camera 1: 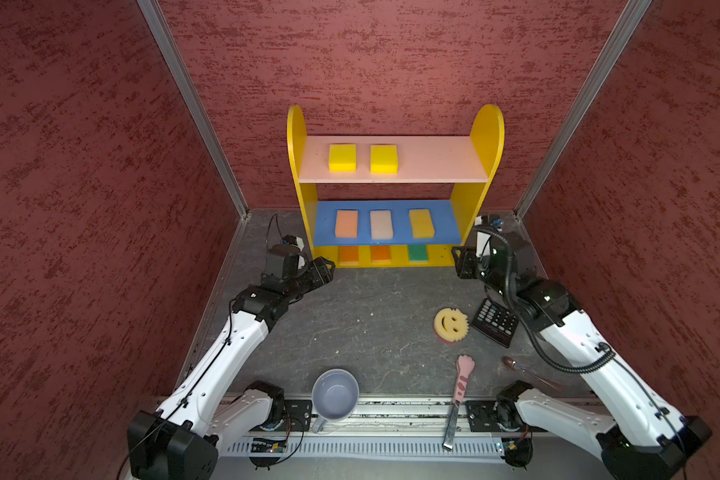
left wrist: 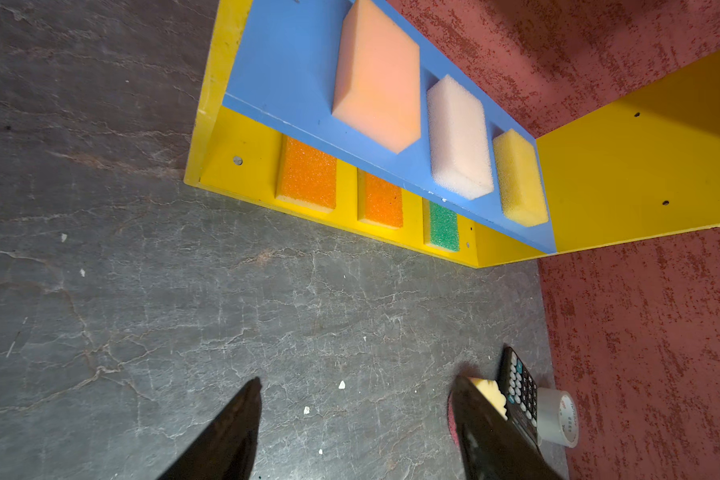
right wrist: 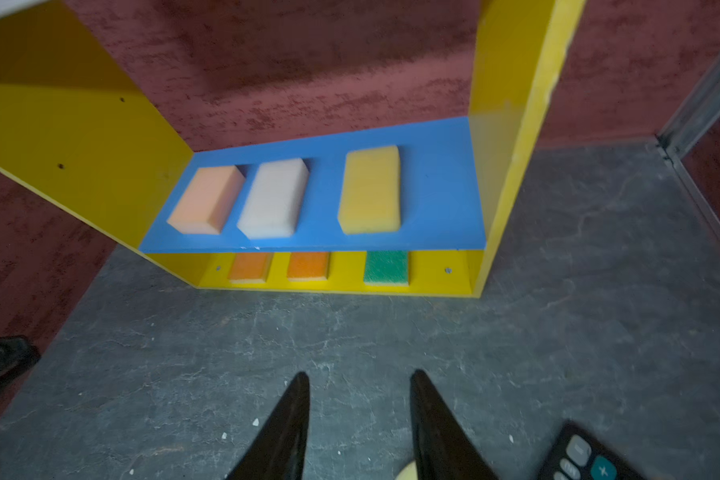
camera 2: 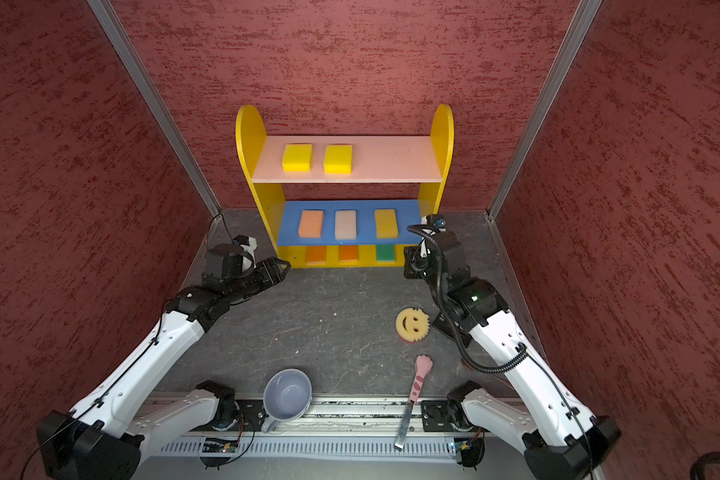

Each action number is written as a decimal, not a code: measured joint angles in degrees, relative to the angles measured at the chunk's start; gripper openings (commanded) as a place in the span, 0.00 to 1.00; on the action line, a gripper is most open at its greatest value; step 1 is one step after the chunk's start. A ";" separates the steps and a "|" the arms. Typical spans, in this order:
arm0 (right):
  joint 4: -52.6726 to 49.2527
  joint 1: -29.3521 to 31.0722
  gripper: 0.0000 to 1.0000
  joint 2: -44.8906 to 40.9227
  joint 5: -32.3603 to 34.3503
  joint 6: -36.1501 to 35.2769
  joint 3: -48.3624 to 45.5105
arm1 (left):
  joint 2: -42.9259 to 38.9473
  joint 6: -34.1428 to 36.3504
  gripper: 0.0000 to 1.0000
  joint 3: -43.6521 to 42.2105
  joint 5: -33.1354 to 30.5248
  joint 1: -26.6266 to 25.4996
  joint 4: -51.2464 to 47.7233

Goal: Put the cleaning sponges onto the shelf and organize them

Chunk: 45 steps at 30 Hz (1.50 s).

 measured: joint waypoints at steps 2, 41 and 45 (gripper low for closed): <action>-0.68 0.00 0.40 -0.52 0.07 1.73 -5.05 | 0.20 -0.37 0.72 -0.70 0.17 -0.07 0.90; 43.39 22.25 0.54 33.55 -15.63 16.31 -13.51 | 3.04 -1.90 0.73 -1.97 1.18 -1.05 3.28; 39.80 21.46 0.56 28.24 -11.10 12.81 -12.63 | 3.08 -1.92 0.73 -2.23 1.31 -0.98 3.58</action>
